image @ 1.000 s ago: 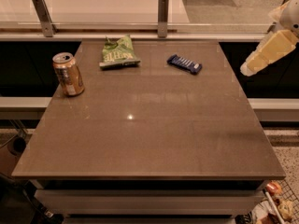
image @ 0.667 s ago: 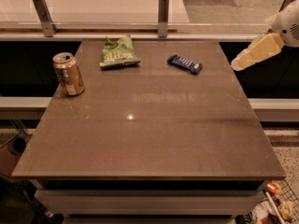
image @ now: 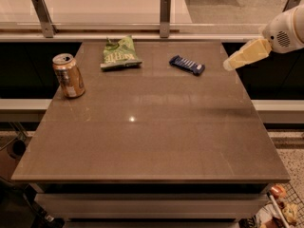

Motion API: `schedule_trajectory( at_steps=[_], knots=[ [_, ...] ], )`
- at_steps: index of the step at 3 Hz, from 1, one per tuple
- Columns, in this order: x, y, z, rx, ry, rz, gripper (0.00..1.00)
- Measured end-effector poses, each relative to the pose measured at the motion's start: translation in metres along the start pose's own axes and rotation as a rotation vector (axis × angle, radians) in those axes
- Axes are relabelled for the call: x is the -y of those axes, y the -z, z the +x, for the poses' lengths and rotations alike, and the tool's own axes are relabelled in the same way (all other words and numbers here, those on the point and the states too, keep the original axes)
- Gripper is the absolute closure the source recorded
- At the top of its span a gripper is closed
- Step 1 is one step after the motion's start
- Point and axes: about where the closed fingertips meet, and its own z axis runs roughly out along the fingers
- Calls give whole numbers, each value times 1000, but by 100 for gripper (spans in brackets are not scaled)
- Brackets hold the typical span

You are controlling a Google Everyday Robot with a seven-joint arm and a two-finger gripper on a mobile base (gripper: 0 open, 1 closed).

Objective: Move rxbar blueberry near orange can

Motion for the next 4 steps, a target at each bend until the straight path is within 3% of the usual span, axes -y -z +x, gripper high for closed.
schedule_trajectory(
  at_steps=[1,4],
  knots=[
    [2,-12,-2,29,-16,-24,0],
    [-6,-102,-5,248,-108,-188,0]
  ],
)
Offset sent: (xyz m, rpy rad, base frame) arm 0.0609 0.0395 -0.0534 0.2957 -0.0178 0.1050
